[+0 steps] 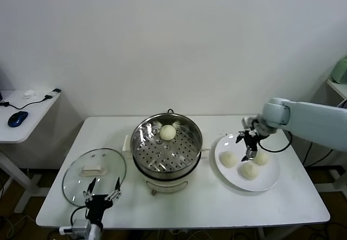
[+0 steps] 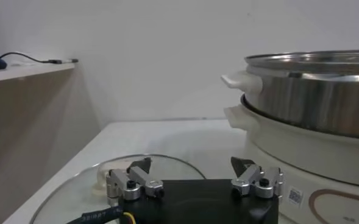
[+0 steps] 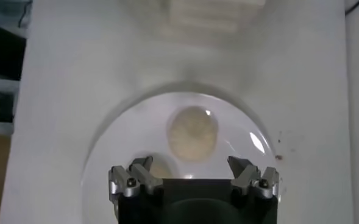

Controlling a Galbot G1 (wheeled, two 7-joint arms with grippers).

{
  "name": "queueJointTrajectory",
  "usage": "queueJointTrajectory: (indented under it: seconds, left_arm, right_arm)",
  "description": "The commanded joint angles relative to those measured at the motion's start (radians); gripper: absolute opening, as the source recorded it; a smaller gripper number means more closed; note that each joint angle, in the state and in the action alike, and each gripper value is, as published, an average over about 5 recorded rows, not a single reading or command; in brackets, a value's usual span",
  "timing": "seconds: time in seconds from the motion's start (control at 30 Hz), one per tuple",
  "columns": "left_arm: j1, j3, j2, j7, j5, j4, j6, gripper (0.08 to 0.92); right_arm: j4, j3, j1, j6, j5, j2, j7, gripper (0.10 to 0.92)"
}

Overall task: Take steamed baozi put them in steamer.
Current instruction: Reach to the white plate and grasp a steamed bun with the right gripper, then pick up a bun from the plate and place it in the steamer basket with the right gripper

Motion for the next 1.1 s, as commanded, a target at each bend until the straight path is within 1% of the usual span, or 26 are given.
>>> queueJointTrajectory:
  seconds: [0.03, 0.4, 0.67, 0.93, 1.1]
  left_arm:
    - [0.001, 0.000, -0.001, 0.000, 0.002, 0.000, -0.001, 0.823]
    - [0.008, 0.001, -0.004, 0.000, 0.005, 0.000, -0.003, 0.823]
    - [0.006, 0.003, -0.001, 0.001, 0.004, -0.002, -0.003, 0.823]
    - [0.012, 0.008, -0.003, 0.003, 0.007, -0.015, 0.000, 0.823]
    - [0.018, 0.008, -0.003, 0.003, 0.008, -0.021, 0.000, 0.823]
  right_arm:
    - [-0.145, 0.148, -0.205, -0.069, -0.027, 0.076, 0.034, 0.823]
    - [-0.185, 0.188, -0.244, -0.056, -0.064, 0.103, 0.050, 0.823]
    - [-0.157, 0.186, -0.219, -0.044, -0.064, 0.103, 0.037, 0.818]
    - [-0.086, 0.128, -0.109, -0.042, -0.057, 0.073, 0.003, 0.698]
    - [-0.011, 0.000, 0.105, -0.038, 0.030, 0.051, -0.045, 0.688]
